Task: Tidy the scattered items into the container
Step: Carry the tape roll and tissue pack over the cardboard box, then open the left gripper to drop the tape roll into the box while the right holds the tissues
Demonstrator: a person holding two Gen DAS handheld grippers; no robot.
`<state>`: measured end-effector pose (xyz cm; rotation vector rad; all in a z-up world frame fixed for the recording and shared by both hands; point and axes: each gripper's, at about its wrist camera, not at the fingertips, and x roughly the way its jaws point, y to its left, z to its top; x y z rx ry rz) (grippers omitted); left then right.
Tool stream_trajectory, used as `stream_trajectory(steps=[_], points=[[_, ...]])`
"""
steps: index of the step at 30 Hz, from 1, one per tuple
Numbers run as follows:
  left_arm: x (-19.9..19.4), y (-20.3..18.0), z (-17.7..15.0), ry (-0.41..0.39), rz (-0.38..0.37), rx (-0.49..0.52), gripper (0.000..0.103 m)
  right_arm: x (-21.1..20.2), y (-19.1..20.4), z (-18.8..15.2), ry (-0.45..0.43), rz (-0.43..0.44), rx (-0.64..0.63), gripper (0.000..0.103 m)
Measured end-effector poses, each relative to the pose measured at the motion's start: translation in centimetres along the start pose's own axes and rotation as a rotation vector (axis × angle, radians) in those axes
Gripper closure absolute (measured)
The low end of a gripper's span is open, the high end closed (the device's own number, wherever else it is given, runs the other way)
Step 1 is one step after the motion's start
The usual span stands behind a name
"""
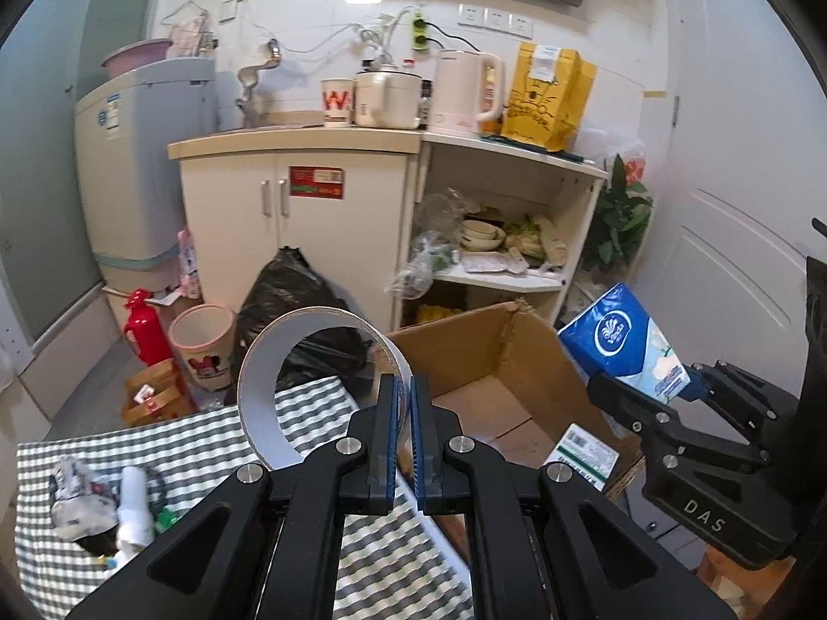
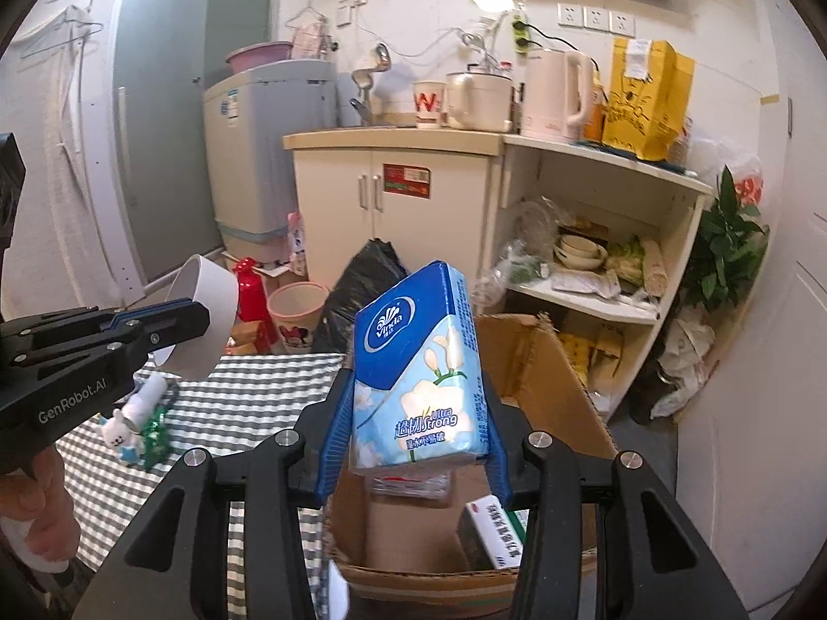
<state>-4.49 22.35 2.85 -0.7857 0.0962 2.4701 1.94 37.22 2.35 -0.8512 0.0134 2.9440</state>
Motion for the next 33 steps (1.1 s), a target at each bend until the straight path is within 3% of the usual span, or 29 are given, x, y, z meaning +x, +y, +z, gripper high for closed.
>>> stream_trajectory(steps=[20, 33], points=[[7.8, -6.4, -0.1, 0.095, -0.143, 0.060, 0.099, 2.9, -6.5, -0.7, 0.070, -0.095, 0.054, 0.059], [13.2, -8.4, -1.4, 0.192, -0.163, 0.086, 0.099, 7.0, -9.2, -2.4, 0.161, -0.105, 0.079, 0.059]])
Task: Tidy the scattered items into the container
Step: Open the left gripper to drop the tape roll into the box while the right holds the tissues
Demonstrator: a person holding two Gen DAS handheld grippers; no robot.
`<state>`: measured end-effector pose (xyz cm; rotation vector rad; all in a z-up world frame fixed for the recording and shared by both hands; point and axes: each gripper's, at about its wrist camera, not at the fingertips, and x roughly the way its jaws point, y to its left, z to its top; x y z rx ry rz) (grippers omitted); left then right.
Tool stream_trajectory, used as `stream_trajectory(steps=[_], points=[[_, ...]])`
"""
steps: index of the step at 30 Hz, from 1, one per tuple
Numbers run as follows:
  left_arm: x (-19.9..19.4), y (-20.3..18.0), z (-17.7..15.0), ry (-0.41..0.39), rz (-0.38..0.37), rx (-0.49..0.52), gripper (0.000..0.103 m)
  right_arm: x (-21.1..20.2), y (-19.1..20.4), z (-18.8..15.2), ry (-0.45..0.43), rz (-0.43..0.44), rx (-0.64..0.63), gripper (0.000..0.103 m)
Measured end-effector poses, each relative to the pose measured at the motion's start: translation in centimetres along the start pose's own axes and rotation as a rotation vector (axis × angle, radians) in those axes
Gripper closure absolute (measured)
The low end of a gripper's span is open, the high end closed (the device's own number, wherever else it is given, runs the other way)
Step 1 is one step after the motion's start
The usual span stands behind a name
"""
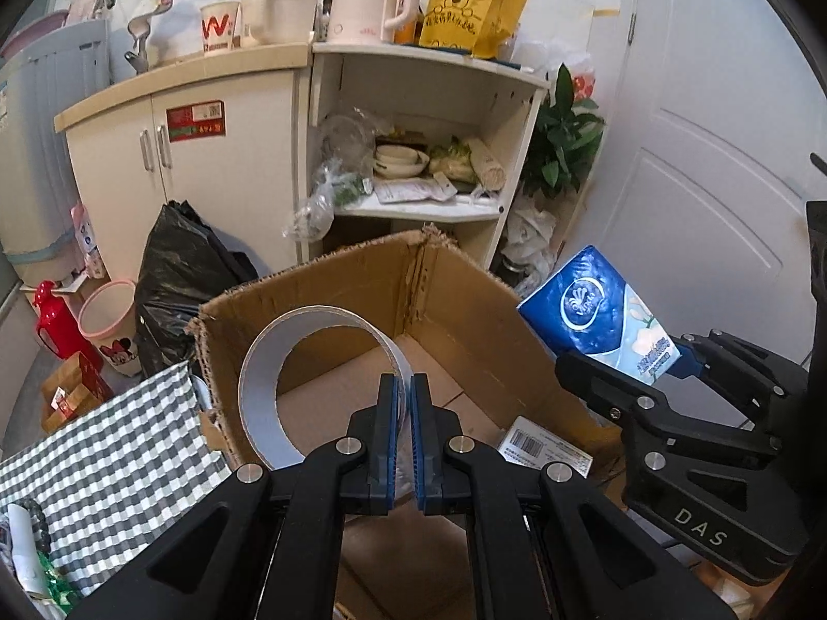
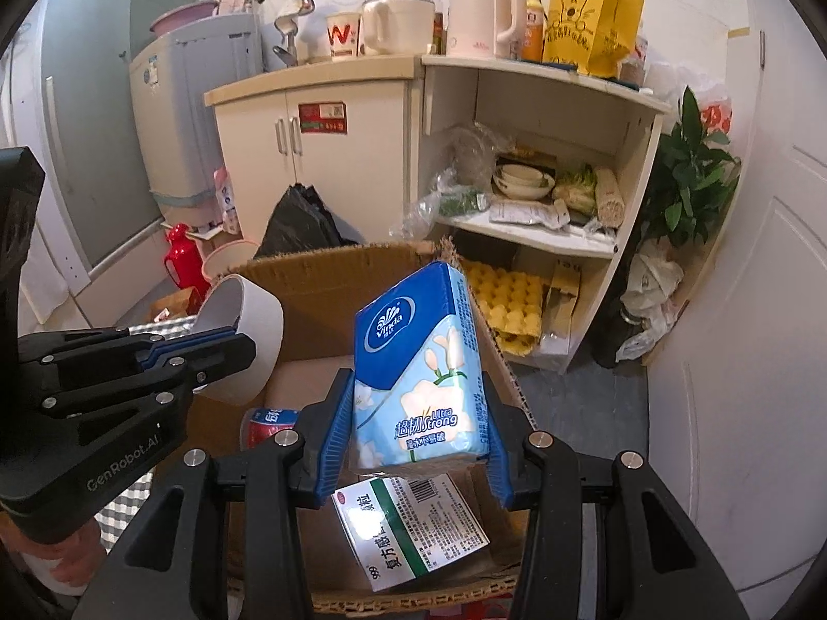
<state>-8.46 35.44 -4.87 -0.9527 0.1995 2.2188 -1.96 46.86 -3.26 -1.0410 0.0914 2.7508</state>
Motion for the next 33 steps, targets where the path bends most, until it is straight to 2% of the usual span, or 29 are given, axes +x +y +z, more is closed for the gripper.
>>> stream_trajectory(steps=[7, 13, 15, 19, 33], points=[[2.0, 0.3, -0.3, 0.035, -0.003, 0.006, 0.099, 1.8, -0.1, -0.5, 0.034, 0.008, 0.004, 0.059], [2.3, 0.0, -0.4, 0.034, -0.003, 0.022, 0.096, 1.8, -0.1, -0.6, 0.031, 0.012, 0.012, 0.058], [2.1, -0.1, -0.4, 0.026, 0.003, 0.030, 0.093, 1.6, 0.1, -0.5, 0.024, 0.013, 0.013, 0.057], [1.4, -0.1, -0.1, 0.002, 0.008, 0.027, 0.076, 1.0, 0.3, -0.2, 0.001, 0.005, 0.018, 0.057], [-2.7, 0.4, 0.5, -0.059, 0.054, 0.022, 0.074, -2.9, 1.9, 0.9, -0.094, 0.034, 0.016, 0.053]])
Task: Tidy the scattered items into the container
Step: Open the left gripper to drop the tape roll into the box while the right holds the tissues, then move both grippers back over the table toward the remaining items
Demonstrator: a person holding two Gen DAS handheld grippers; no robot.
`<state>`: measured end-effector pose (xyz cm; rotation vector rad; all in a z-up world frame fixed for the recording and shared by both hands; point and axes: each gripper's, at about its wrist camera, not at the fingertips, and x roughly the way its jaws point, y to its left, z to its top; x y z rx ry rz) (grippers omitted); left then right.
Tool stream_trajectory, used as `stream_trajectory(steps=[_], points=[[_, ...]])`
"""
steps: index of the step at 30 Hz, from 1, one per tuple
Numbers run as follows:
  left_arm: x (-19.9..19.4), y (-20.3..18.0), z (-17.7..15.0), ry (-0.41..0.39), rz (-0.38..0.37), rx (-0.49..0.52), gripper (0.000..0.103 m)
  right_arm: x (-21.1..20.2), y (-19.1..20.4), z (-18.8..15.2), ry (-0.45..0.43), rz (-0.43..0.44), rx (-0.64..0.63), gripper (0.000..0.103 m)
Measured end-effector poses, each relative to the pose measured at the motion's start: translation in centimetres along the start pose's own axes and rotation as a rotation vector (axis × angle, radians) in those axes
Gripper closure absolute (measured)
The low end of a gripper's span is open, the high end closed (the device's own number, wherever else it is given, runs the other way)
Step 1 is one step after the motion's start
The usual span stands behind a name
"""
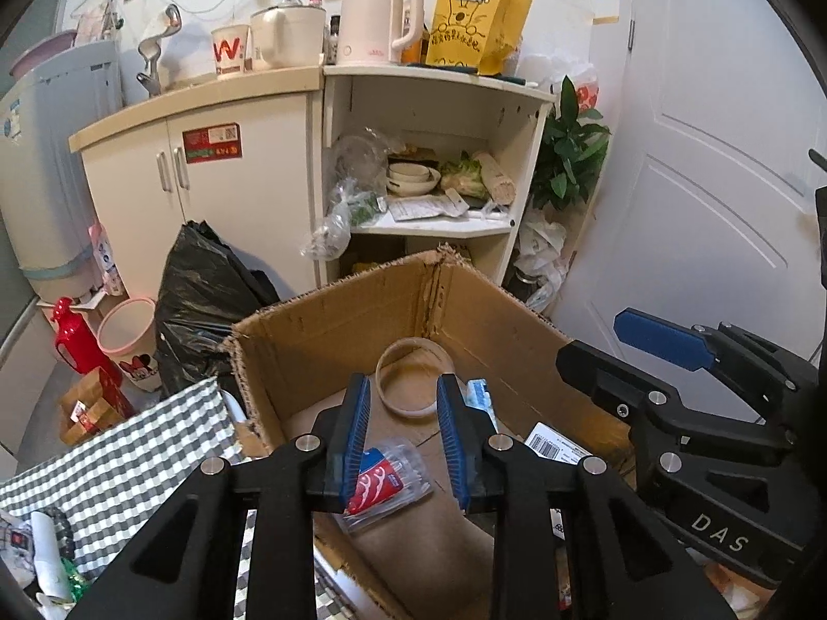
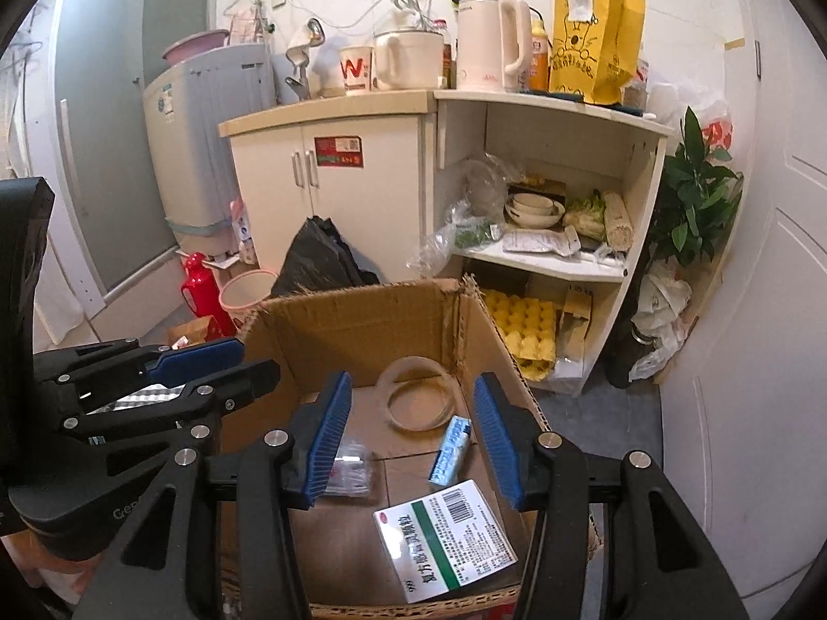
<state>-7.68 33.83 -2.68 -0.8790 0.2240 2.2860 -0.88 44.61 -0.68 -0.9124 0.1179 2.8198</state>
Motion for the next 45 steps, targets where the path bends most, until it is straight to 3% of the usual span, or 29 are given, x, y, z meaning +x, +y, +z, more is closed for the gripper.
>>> stream_trajectory(steps=[12, 21, 25, 28, 32, 39, 45], points=[[-4.2, 1.2, -0.6, -0.044, 0.054, -0.014, 0.074, -3.0, 2.5, 0.5, -0.054, 0.026, -0.016, 0.053], [-7.9, 3.5, -2.1, -0.073, 0.161, -0.021, 0.074, -4.5, 5.2, -0.1, -0.079, 0.059, -0.032, 0.049], [-9.7, 4.6, -3.1, -0.094, 0.220, -0.034, 0.059, -5.2, 7.0, -0.2, -0.089, 0.085, -0.046, 0.048], [-11.2, 5.6, -3.8, -0.111, 0.269, -0.052, 0.058, -5.5, 8.2, -0.2, -0.097, 0.101, -0.057, 0.048], [-13.3, 7.5, -4.7, -0.131, 0.371, -0.098, 0.046, -6.3, 10.2, -0.1, -0.109, 0.132, -0.077, 0.047], [-16.8, 10.4, -6.2, -0.150, 0.457, -0.151, 0.035, -7.5, 13.8, -0.1, -0.130, 0.185, -0.114, 0.045], [-20.3, 12.9, -7.5, -0.192, 0.537, -0.203, 0.017, -8.1, 16.8, -0.1, -0.144, 0.228, -0.142, 0.041]])
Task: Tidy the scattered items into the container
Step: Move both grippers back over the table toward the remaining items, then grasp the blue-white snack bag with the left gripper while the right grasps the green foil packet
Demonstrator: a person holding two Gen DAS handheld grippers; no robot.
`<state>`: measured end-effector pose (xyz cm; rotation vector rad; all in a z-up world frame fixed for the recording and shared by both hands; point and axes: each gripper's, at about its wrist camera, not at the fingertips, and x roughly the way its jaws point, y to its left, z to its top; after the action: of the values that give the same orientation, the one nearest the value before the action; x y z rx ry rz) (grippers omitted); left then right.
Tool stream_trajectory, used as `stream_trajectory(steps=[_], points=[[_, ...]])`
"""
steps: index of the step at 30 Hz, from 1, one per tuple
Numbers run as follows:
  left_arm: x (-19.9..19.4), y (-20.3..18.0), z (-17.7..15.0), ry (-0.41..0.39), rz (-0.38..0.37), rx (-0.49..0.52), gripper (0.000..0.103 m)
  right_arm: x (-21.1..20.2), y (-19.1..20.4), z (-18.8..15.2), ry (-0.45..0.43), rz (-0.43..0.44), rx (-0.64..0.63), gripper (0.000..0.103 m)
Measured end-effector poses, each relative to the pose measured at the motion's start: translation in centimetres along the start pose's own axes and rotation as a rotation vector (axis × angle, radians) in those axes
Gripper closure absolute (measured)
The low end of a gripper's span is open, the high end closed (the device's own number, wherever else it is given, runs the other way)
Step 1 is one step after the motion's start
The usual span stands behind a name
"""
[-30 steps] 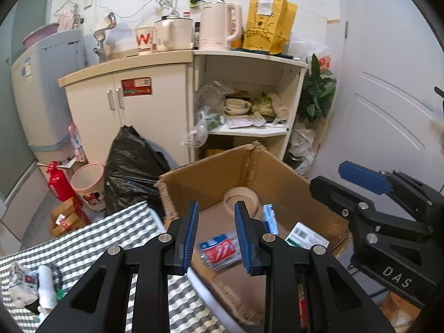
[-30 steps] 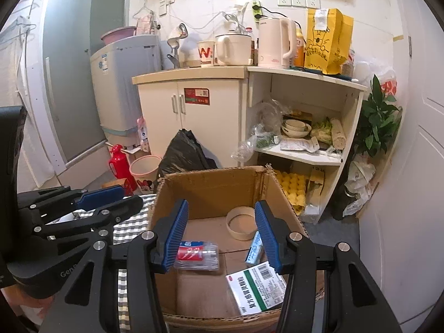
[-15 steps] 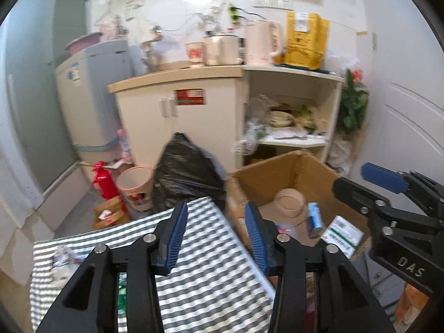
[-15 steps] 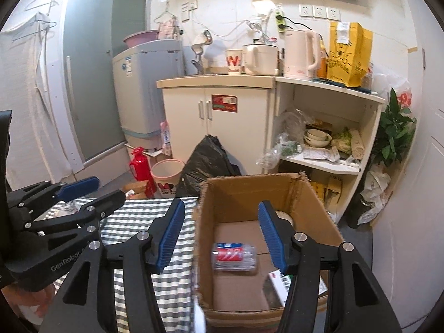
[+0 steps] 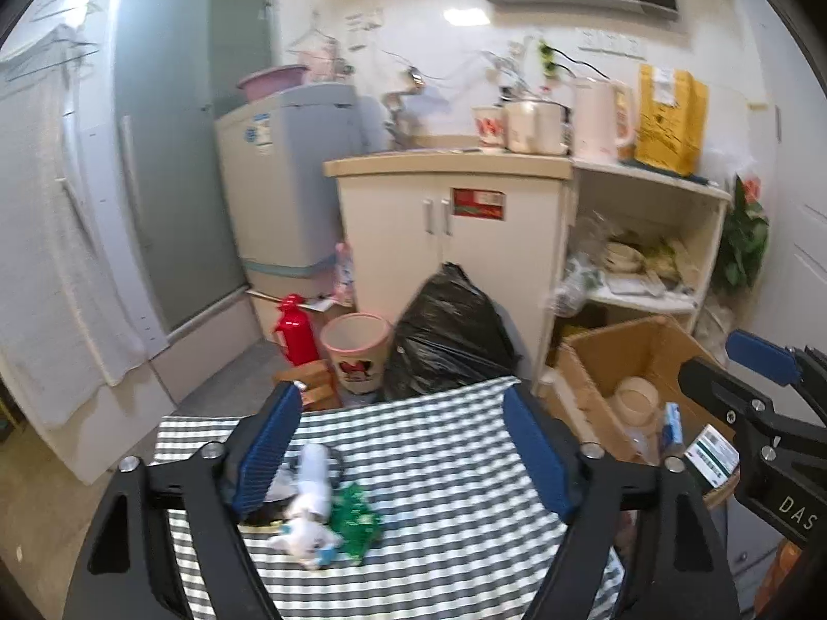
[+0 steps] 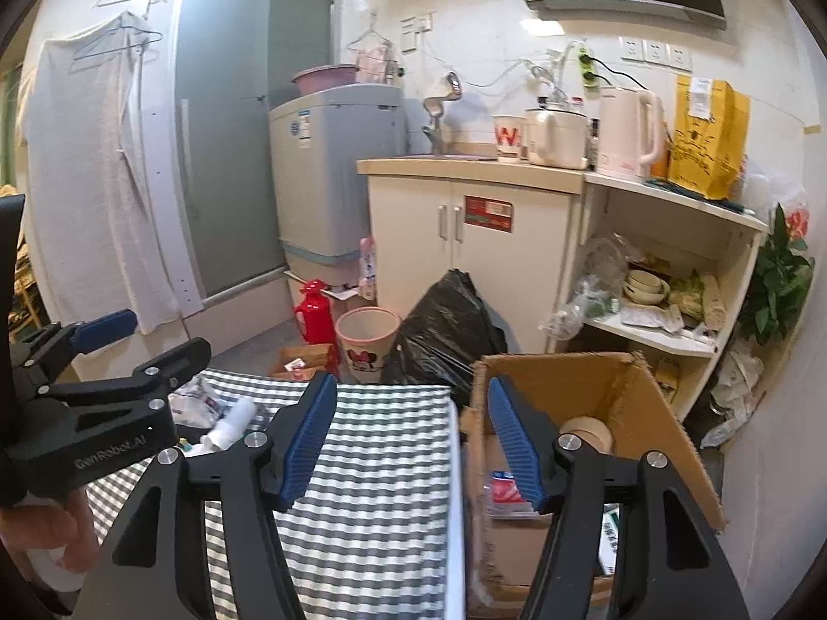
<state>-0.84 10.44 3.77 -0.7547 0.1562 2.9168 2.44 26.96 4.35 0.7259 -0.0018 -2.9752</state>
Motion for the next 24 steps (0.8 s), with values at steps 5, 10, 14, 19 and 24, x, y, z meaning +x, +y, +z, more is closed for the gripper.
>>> stream_trajectory(steps=[5, 10, 14, 19, 24], points=[[-0.6, 3.2, -0.5, -0.008, 0.052, -0.054, 0.006, 0.1, 2.7, 0.1, -0.010, 0.040, -0.028, 0.034], [-1.3, 5.3, -1.2, -0.015, 0.096, -0.056, 0.000, 0.1, 4.7, 0.2, -0.018, 0.069, -0.048, 0.021], [-1.9, 7.6, -1.3, -0.023, 0.130, -0.088, 0.000, -0.1, 6.5, 0.3, -0.037, 0.072, -0.068, 0.011], [-2.0, 9.7, -1.6, -0.019, 0.165, -0.117, 0.000, 0.2, 8.0, 0.5, -0.041, 0.070, -0.091, 0.003], [-1.3, 11.4, -1.9, 0.006, 0.174, -0.128, 0.000, 0.9, 9.1, 0.5, -0.036, 0.079, -0.107, 0.000]])
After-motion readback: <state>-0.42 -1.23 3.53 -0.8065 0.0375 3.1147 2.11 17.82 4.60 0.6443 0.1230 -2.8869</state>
